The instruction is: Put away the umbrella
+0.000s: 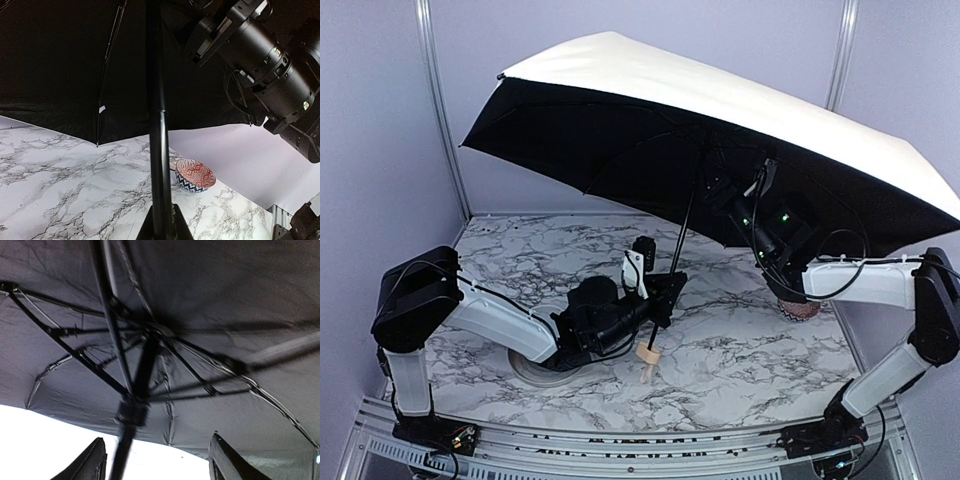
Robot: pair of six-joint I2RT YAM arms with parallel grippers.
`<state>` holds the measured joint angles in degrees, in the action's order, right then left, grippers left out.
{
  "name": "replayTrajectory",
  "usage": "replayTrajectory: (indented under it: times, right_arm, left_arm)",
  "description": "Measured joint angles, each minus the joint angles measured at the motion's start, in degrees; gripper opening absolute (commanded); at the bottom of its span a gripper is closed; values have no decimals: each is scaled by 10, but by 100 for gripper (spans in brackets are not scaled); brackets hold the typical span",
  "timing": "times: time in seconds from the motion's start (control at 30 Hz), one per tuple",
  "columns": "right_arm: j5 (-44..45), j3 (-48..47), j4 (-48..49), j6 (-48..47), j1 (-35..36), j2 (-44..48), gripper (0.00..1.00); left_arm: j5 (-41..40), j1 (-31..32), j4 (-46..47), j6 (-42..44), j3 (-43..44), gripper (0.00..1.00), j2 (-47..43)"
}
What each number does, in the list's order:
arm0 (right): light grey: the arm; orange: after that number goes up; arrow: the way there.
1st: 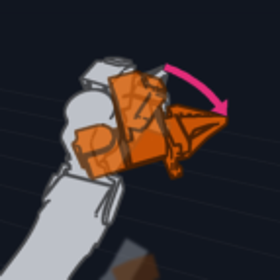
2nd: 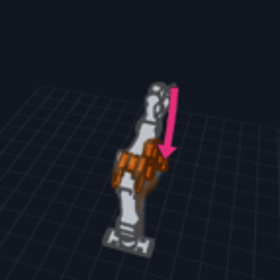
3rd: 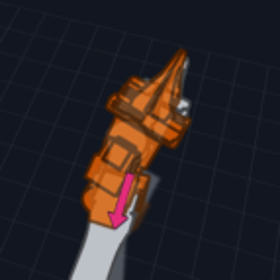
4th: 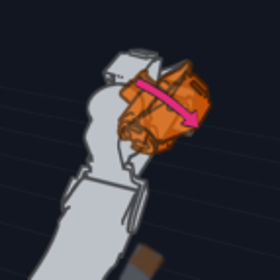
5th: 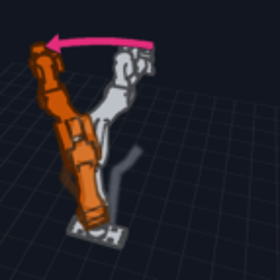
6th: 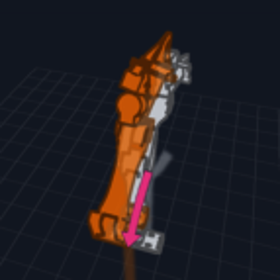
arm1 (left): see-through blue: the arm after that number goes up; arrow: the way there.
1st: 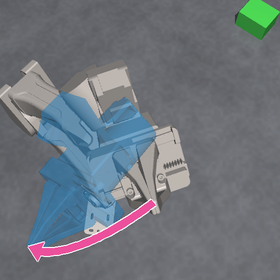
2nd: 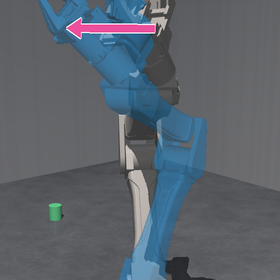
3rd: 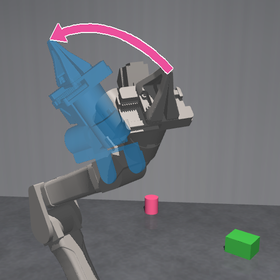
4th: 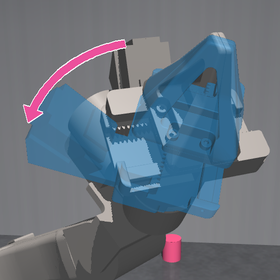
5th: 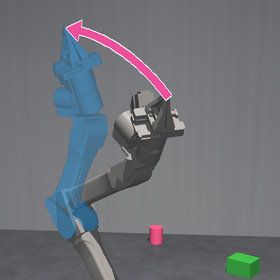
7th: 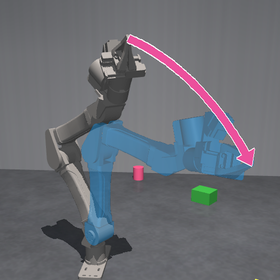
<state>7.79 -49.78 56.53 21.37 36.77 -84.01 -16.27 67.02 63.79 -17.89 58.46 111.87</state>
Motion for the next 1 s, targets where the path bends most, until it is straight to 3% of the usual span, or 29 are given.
replayTrajectory:
  times: [0.13, 0.3, 0.5, 0.67, 0.8, 0.87, 0.93, 1.0]
  right_arm:
    - [-9, -37, -10, -7, 1, -15, 65]
    - [-12, -75, -18, -9, 1, -28, 47]
    - [-12, -84, -26, 0, 1, -42, 34]
    - [-8, -84, -25, 7, 3, -42, 12]
    - [3, -84, -24, 28, 13, -41, 0]
    - [3, -84, -26, 30, 13, -41, 0]
    - [5, -84, -28, 29, 13, -41, 20]
    - [5, -84, -30, 27, 13, -41, 33]
  left_arm:
    - [7, 0, 3, 5, 0, 0, 2]
    - [11, 0, 6, 19, 0, 0, 3]
    - [5, -1, 6, 23, 1, 0, 3]
    - [1, -2, 4, 23, 1, 0, 3]
    - [-2, -4, -2, 28, 1, 0, 7]
    - [-3, -3, -2, 29, 1, 0, 7]
    - [-3, -4, -2, 29, 1, 0, 8]
    - [-3, -4, -2, 29, 1, 0, 7]
